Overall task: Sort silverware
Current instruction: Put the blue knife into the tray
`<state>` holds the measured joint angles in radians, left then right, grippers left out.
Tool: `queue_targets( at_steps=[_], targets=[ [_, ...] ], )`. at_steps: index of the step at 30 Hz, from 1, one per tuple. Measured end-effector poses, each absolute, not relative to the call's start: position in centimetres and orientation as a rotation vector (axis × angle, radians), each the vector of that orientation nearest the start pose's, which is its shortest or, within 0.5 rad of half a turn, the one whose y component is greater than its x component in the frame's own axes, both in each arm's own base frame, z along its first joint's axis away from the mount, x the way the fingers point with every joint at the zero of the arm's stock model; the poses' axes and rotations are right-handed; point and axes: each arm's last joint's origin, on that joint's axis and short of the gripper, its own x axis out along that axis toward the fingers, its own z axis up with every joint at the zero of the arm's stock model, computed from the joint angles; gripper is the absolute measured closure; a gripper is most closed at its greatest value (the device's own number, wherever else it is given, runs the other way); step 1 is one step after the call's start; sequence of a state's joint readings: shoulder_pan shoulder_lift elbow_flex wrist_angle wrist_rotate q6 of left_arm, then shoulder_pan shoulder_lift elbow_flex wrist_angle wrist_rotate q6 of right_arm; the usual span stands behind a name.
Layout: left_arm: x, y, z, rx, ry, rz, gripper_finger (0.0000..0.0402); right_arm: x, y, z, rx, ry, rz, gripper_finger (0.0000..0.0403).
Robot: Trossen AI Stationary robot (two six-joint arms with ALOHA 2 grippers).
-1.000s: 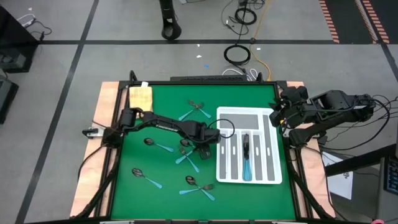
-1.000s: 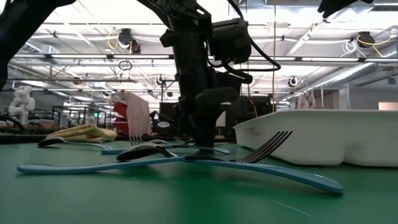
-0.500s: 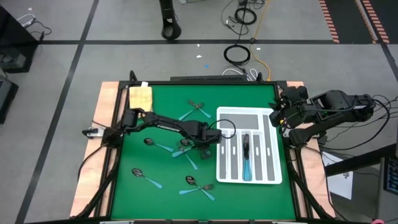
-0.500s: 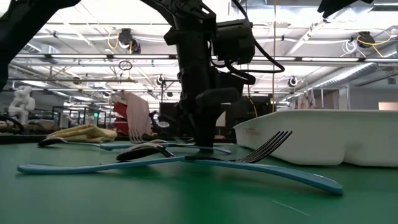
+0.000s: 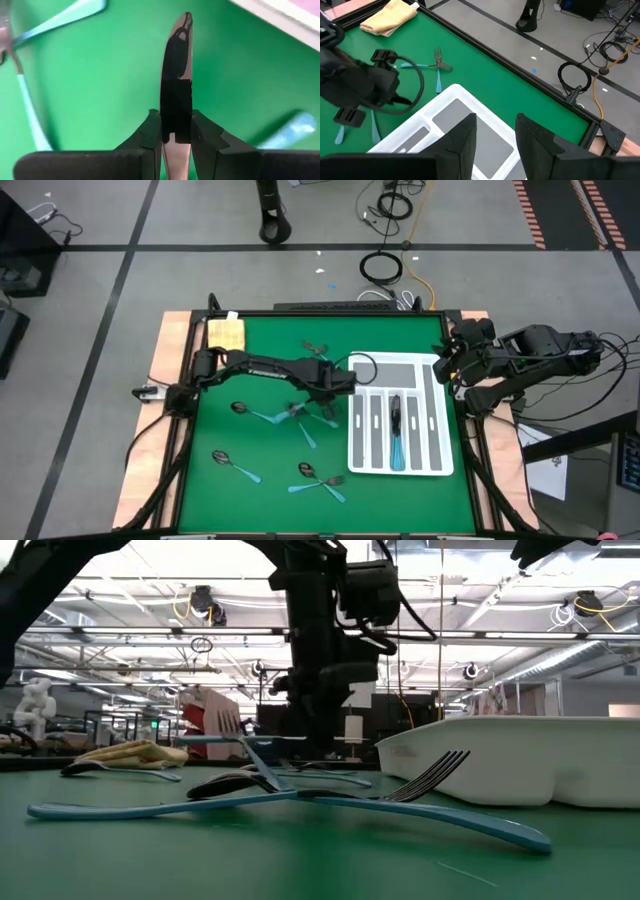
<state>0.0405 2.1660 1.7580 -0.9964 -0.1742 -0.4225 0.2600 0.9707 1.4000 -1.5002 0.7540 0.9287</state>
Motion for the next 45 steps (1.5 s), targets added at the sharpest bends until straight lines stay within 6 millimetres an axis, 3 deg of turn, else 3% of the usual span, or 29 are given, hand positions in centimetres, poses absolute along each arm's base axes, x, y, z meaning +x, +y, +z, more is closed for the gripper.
queue_targets(
  at_steps=[10, 18, 24, 28, 39, 45],
  targets=[
    [42.7, 4.2, 20.6, -0.279, 1.237, 0.616, 0.0332, 11.3, 0.9, 40.0, 0.311, 0.644, -0.813, 0.028],
    [42.6, 5.9, 24.8, -0.385, 1.072, 0.696, 0.0332, 11.2, 0.9, 40.0, 0.319, 0.64, -0.828, 0.028],
    [44.2, 5.3, 29.2, -0.497, 0.83, 0.669, 0.0331, 10.9, 0.8, 40.0, 0.335, 0.625, -0.833, 0.028],
    [45.9, 4.0, 30.8, -0.655, 0.599, 0.628, 0.0332, 10.5, 0.7, 40.2, 0.344, 0.612, -0.831, 0.028],
    [50.2, 0.5, 30.2, -0.924, 0.217, 0.49, 0.0331, 9.1, 0.3, 40.6, 0.366, 0.543, -0.845, 0.028],
    [51.8, -0.6, 27.4, -0.991, 0.178, 0.526, 0.0331, 8.9, 0.2, 40.7, 0.366, 0.535, -0.846, 0.028]
  ],
)
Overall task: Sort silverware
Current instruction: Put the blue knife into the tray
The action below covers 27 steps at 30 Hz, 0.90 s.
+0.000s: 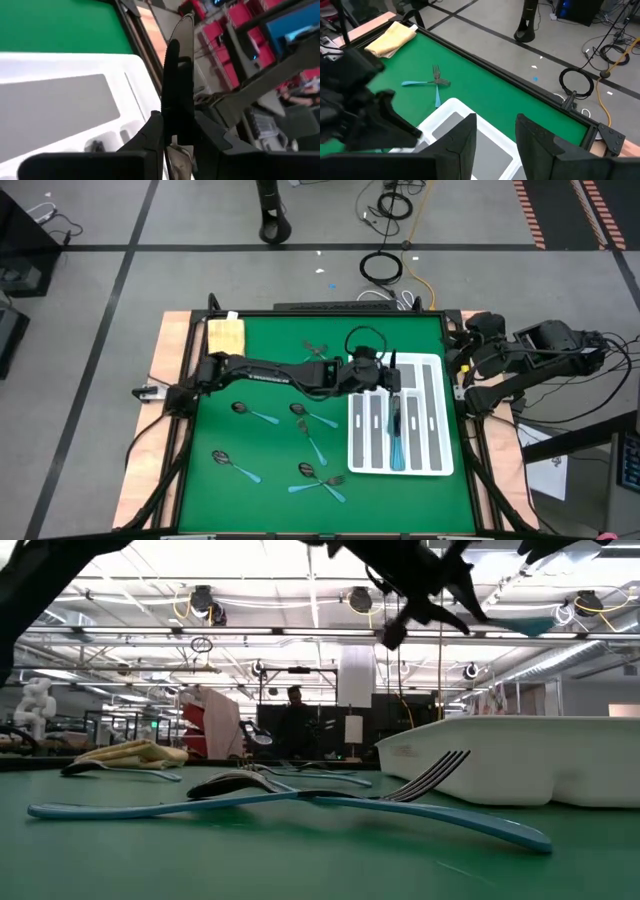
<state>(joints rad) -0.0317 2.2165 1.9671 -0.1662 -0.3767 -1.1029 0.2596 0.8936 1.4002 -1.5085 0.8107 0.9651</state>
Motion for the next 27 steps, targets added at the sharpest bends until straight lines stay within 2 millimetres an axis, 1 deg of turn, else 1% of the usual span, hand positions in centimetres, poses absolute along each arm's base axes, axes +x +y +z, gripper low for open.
queue_targets(
  at_steps=[5, 11, 16, 18, 23, 27],
  targets=[
    [53.4, -2.2, 25.0, -1.022, 0.119, 0.476, 0.0331, 8.9, 0.2, 40.7, 0.366, 0.535, -0.846, 0.028],
    [54.4, -3.6, 21.8, -1.01, 0.131, 0.476, 0.0331, 9.0, 0.2, 40.7, 0.365, 0.536, -0.846, 0.028],
    [54.7, -4.7, 20.4, -0.994, 0.141, 0.48, 0.0331, 9.0, 0.2, 40.7, 0.366, 0.536, -0.846, 0.028],
    [54.6, -5.1, 20.1, -0.959, 0.174, 0.477, 0.0331, 9.0, 0.2, 40.7, 0.364, 0.538, -0.845, 0.028],
    [54.7, -5.7, 19.2, -0.942, 0.181, 0.478, 0.0331, 9.0, 0.2, 40.7, 0.362, 0.539, -0.844, 0.028],
    [55.0, -6.0, 18.0, -0.927, 0.185, 0.487, 0.0331, 9.0, 0.2, 40.7, 0.362, 0.539, -0.844, 0.028]
  ],
)
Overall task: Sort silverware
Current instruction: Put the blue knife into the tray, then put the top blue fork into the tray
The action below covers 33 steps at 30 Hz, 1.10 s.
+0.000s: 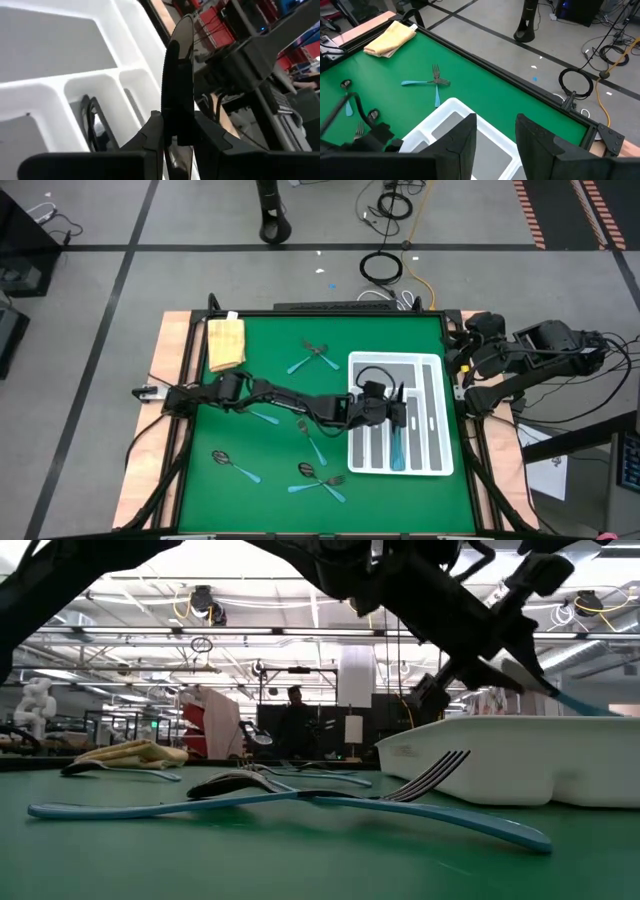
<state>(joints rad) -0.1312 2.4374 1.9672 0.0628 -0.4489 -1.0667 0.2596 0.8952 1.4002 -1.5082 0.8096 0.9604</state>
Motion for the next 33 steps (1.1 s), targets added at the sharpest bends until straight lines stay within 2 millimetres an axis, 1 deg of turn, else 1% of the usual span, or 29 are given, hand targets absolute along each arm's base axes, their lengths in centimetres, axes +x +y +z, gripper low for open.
queue_targets(
  at_steps=[4, 12, 14, 17, 19, 21, 26, 27, 29, 31, 33],
  targets=[
    [55.2, -6.2, 17.0, -0.929, 0.186, 0.477, 0.0331, 9.0, 0.2, 40.6, 0.363, 0.543, -0.841, 0.028],
    [55.2, -6.2, 16.6, -0.936, 0.263, 0.421, 0.033, 9.0, 0.2, 40.7, 0.348, 0.549, -0.836, 0.028],
    [55.2, -6.1, 16.5, -0.95, 0.287, 0.403, 0.0306, 9.0, 0.2, 40.7, 0.34, 0.551, -0.832, 0.028],
    [55.2, -6.0, 16.4, -0.982, 0.295, 0.41, 0.0256, 9.1, 0.3, 40.7, 0.335, 0.548, -0.826, 0.028],
    [55.2, -5.8, 16.4, -0.995, 0.291, 0.416, 0.0235, 9.1, 0.3, 40.7, 0.331, 0.547, -0.823, 0.028],
    [55.2, -5.6, 16.4, -1.0, 0.293, 0.41, 0.0225, 9.1, 0.3, 40.7, 0.329, 0.549, -0.823, 0.028],
    [55.4, -4.7, 16.7, -1.024, 0.328, 0.339, 0.0219, 9.1, 0.3, 40.7, 0.329, 0.549, -0.822, 0.028],
    [55.5, -4.5, 17.2, -1.015, 0.332, 0.314, 0.0218, 9.1, 0.3, 40.7, 0.329, 0.549, -0.822, 0.028],
    [55.8, -4.0, 19.0, -0.973, 0.314, 0.253, 0.0218, 9.1, 0.3, 40.7, 0.329, 0.549, -0.823, 0.028],
    [56.1, -3.5, 22.1, -0.907, 0.274, 0.184, 0.0218, 9.1, 0.3, 40.7, 0.329, 0.549, -0.823, 0.028],
    [56.1, -2.8, 25.1, -0.805, 0.267, 0.149, 0.0218, 9.1, 0.3, 40.7, 0.329, 0.549, -0.822, 0.028]
  ],
)
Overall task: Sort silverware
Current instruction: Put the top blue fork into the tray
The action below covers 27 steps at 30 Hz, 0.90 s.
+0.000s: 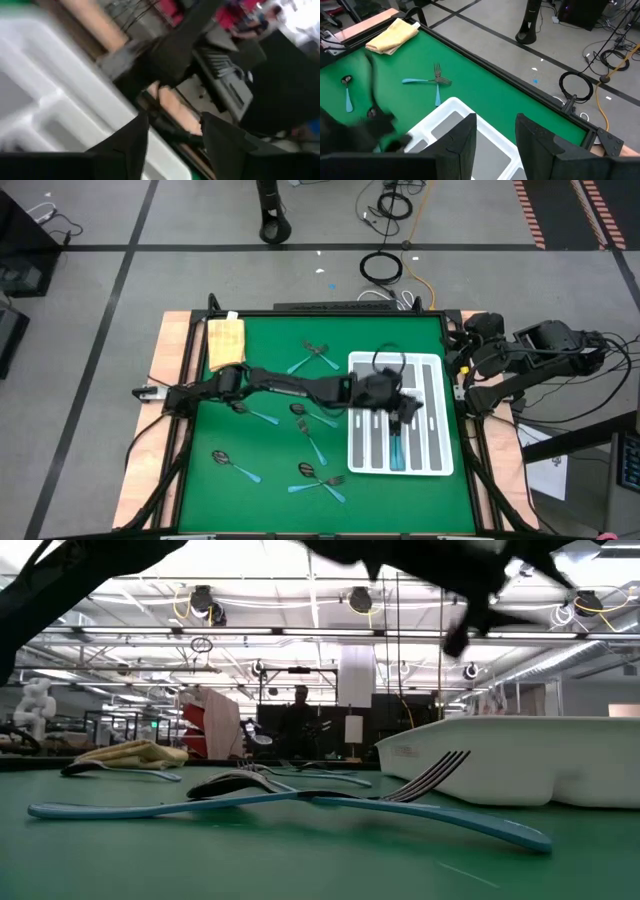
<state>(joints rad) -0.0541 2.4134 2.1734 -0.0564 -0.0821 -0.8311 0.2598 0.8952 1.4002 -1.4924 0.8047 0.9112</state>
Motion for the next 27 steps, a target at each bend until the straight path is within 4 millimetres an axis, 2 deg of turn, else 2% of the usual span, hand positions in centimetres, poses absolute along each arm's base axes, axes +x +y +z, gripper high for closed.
queue_targets(
  at_steps=[1, 4, 6, 9, 12, 16, 21, 24, 27],
  targets=[
    [55.8, -2.4, 26.7, -0.735, 0.292, 0.149, 0.0218, 9.1, 0.3, 40.7, 0.331, 0.552, -0.817, 0.028],
    [54.2, -0.7, 29.8, -0.531, 0.448, 0.206, 0.0218, 8.9, 0.3, 40.7, 0.339, 0.564, -0.795, 0.028],
    [52.1, 0.9, 31.1, -0.468, 0.547, 0.266, 0.0218, 8.8, 0.3, 40.7, 0.343, 0.567, -0.79, 0.028],
    [48.6, 4.2, 32.0, -0.431, 0.75, 0.417, 0.0218, 8.7, 0.3, 40.7, 0.349, 0.57, -0.783, 0.028],
    [45.7, 7.2, 31.6, -0.356, 0.961, 0.55, 0.0218, 8.7, 0.3, 40.7, 0.346, 0.572, -0.782, 0.028],
    [43.6, 10.2, 31.0, -0.278, 1.147, 0.592, 0.0217, 8.7, 0.3, 40.7, 0.342, 0.576, -0.783, 0.028],
    [42.4, 13.8, 30.0, -0.232, 1.212, 0.605, 0.0217, 8.7, 0.3, 40.7, 0.343, 0.577, -0.782, 0.028],
    [42.1, 15.8, 28.3, -0.269, 1.224, 0.598, 0.0217, 8.7, 0.3, 40.7, 0.342, 0.581, -0.781, 0.028],
    [41.2, 17.1, 25.6, -0.309, 1.316, 0.596, 0.0217, 8.7, 0.3, 40.7, 0.343, 0.584, -0.78, 0.028]
  ],
)
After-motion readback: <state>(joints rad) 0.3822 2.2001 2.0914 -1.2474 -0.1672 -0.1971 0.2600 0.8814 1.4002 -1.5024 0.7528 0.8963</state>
